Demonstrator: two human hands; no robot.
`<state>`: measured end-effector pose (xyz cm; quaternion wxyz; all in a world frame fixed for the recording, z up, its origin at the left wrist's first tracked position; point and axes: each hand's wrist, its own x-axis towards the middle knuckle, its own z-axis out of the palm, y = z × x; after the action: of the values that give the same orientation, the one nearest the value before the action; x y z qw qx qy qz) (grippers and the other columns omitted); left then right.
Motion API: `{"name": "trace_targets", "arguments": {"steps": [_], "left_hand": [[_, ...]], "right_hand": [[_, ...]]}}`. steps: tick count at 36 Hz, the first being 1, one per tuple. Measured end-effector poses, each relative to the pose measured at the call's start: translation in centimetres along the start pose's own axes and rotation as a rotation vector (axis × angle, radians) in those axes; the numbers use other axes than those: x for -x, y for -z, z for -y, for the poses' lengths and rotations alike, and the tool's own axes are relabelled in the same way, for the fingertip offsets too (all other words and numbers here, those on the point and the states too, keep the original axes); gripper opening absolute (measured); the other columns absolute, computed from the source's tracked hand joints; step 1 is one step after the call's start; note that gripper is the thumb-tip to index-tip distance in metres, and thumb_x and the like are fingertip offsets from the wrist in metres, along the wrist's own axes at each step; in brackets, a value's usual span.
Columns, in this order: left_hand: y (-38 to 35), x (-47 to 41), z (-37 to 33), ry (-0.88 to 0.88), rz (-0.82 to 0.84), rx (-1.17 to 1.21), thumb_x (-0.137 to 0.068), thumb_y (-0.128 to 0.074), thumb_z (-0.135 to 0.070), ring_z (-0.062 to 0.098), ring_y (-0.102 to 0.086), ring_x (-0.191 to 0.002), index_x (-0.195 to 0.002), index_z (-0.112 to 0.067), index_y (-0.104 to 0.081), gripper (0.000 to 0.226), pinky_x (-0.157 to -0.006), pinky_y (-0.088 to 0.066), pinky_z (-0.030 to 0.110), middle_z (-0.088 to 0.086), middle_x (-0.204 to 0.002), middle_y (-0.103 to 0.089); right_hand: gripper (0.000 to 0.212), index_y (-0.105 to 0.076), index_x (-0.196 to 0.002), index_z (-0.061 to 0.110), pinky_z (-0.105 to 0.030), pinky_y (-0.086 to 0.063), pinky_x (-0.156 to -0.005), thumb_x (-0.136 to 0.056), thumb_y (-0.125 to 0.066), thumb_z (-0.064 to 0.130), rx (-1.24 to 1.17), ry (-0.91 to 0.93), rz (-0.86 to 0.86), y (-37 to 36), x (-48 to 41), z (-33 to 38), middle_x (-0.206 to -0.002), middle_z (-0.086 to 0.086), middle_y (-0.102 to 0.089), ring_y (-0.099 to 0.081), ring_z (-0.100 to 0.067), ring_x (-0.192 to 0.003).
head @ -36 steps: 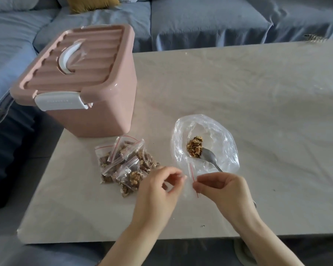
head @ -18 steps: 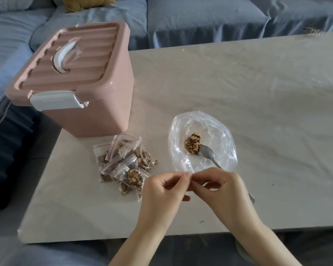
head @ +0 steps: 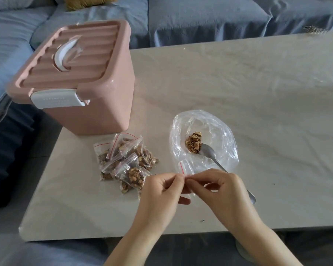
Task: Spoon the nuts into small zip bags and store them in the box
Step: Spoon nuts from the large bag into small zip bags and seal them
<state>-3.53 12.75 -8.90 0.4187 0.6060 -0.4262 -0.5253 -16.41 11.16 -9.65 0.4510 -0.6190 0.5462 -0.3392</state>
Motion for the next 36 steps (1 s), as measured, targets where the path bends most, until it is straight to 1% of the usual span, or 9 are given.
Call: {"name": "trace_targets", "arguments": {"steps": [6, 12, 15, 20, 23, 27, 31, 34, 36], "left_hand": [[0.2, 0.3, 0.0, -0.034, 0.045, -0.091, -0.093, -0.048, -0.004, 0.017, -0.071, -0.073, -0.079, -0.026, -0.073, 0.036, -0.063, -0.058, 0.03, -0.001, -0.077, -0.074], [0.4, 0.5, -0.5, -0.011, 0.025, -0.094, -0.089, -0.058, -0.009, 0.011, -0.07, -0.064, -0.075, -0.02, -0.075, 0.024, -0.054, -0.056, 0.023, -0.001, -0.068, -0.073], [0.6, 0.4, -0.7, 0.03, 0.028, -0.058, -0.086, -0.062, -0.008, 0.011, -0.069, -0.06, -0.07, -0.019, -0.074, 0.024, -0.051, -0.053, 0.02, 0.0, -0.061, -0.071], [0.9, 0.1, -0.9, 0.065, 0.063, -0.03, -0.087, -0.06, -0.008, 0.014, -0.068, -0.058, -0.073, -0.019, -0.074, 0.022, -0.049, -0.051, 0.02, 0.005, -0.063, -0.071], [1.0, 0.0, -0.8, 0.049, 0.072, -0.034, -0.087, -0.059, -0.007, 0.012, -0.066, -0.054, -0.071, -0.019, -0.072, 0.024, -0.047, -0.049, 0.018, 0.001, -0.058, -0.069], [1.0, 0.0, -0.4, -0.028, 0.065, -0.088, -0.087, -0.059, -0.006, 0.01, -0.065, -0.054, -0.069, -0.021, -0.071, 0.026, -0.048, -0.047, 0.018, -0.002, -0.059, -0.069], [0.7, 0.0, -0.2, -0.115, 0.04, -0.106, -0.084, -0.062, -0.004, 0.008, -0.062, -0.052, -0.066, -0.017, -0.072, 0.025, -0.051, -0.045, 0.015, -0.001, -0.058, -0.069], [0.7, -0.1, -0.2, -0.042, 0.042, 0.05, -0.083, -0.06, 0.0, 0.008, -0.057, -0.051, -0.061, -0.016, -0.073, 0.03, -0.05, -0.046, 0.016, 0.001, -0.055, -0.066], [0.6, -0.2, 0.0, 0.029, 0.04, 0.126, -0.082, -0.059, -0.001, 0.008, -0.054, -0.048, -0.057, -0.015, -0.073, 0.032, -0.05, -0.046, 0.017, 0.001, -0.053, -0.064]], "right_hand": [[0.023, -0.072, -0.069, 0.038, -0.009, -0.044, -0.064, -0.075, -0.071, 0.016, 0.12, 0.046, -0.039, -0.3, 0.4, 0.3, -0.073, 0.022, -0.066, -0.058, 0.004, -0.075], [0.018, -0.074, -0.076, 0.03, -0.009, -0.043, -0.068, -0.073, -0.07, 0.012, 0.256, 0.11, -0.08, -0.5, 0.6, 0.2, -0.069, 0.021, -0.063, -0.055, 0.005, -0.08], [0.023, -0.073, -0.076, 0.034, -0.01, -0.046, -0.067, -0.074, -0.066, 0.012, 0.148, 0.047, -0.012, -0.2, 0.6, 0.5, -0.074, 0.02, -0.067, -0.06, 0.002, -0.08], [0.023, -0.073, -0.079, 0.035, -0.018, -0.053, -0.068, -0.077, -0.068, 0.012, -0.048, -0.093, 0.122, 0.5, 0.3, 1.1, -0.076, 0.018, -0.071, -0.066, -0.002, -0.075], [0.022, -0.073, -0.08, 0.037, -0.013, -0.05, -0.063, -0.079, -0.069, 0.016, -0.065, -0.118, 0.162, 0.9, 0.1, 1.4, -0.074, 0.018, -0.071, -0.065, 0.001, -0.07], [0.02, -0.076, -0.08, 0.026, -0.007, -0.042, -0.058, -0.081, -0.066, 0.008, -0.16, -0.164, 0.183, 1.0, -0.3, 1.3, -0.066, 0.011, -0.071, -0.061, 0.004, -0.061], [0.015, -0.075, -0.07, 0.012, -0.015, -0.042, -0.055, -0.079, -0.066, 0.004, -0.369, -0.29, 0.116, 0.7, -0.3, 0.8, -0.065, -0.006, -0.072, -0.059, -0.004, -0.057], [0.01, -0.072, -0.063, 0.008, -0.018, -0.043, -0.057, -0.072, -0.068, 0.009, -0.622, -0.487, 0.144, 0.3, -0.4, 0.7, -0.069, -0.014, -0.071, -0.06, -0.008, -0.058], [0.012, -0.07, -0.064, 0.007, -0.016, -0.043, -0.054, -0.075, -0.065, 0.009, -0.692, -0.554, 0.156, 0.2, -0.5, 0.5, -0.069, -0.013, -0.07, -0.061, -0.009, -0.058]]}}
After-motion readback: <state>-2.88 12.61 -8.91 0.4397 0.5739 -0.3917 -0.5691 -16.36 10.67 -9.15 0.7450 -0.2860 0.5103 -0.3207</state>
